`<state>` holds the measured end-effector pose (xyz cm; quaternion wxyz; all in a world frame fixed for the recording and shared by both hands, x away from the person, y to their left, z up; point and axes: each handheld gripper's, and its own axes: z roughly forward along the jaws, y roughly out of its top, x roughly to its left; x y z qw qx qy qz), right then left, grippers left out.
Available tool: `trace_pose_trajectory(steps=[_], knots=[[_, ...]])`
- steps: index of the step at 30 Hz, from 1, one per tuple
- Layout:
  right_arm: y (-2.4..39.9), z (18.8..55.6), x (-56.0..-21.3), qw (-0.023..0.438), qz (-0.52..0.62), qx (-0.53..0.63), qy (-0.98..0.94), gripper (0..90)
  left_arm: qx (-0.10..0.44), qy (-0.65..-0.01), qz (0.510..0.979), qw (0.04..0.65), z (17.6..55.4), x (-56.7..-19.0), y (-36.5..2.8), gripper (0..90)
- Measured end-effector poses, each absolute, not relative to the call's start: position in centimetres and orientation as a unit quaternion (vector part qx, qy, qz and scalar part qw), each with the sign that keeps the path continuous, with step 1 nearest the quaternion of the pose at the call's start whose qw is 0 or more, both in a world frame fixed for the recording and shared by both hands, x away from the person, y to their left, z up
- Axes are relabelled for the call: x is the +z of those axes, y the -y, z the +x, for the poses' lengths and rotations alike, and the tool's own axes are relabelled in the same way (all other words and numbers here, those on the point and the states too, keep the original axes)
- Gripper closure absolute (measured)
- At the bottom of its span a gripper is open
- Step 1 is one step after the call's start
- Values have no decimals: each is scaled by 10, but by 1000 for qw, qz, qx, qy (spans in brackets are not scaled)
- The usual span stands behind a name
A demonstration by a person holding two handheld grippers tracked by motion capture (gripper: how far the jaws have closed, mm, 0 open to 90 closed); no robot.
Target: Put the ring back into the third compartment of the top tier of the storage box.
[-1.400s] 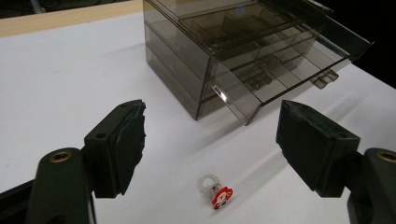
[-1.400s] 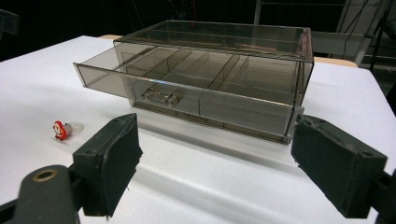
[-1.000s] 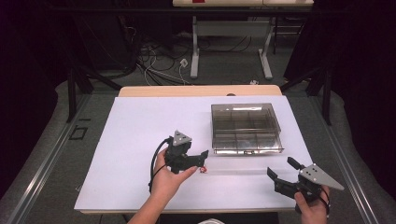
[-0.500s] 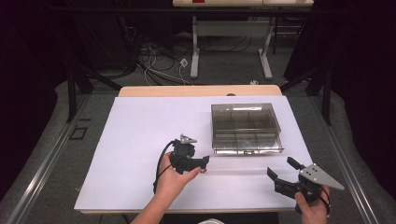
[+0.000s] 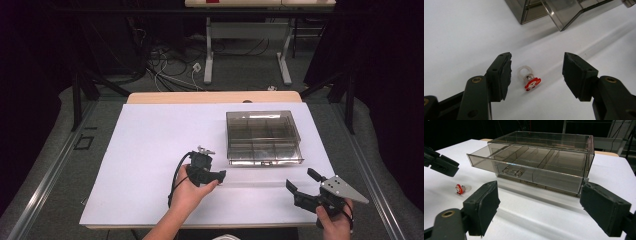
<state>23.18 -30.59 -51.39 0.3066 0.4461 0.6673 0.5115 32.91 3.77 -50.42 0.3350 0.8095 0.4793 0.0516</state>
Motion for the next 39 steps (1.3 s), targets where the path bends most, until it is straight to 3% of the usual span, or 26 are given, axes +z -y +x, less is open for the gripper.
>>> trace_pose_trajectory(steps=[20, 39], knots=[[305, 232, -514, 304, 446, 511, -669, 150, 40, -487, 814, 316, 333, -516, -35, 434], [305, 232, -514, 302, 445, 513, -669, 150, 23, -498, 817, 290, 338, -526, -29, 526]])
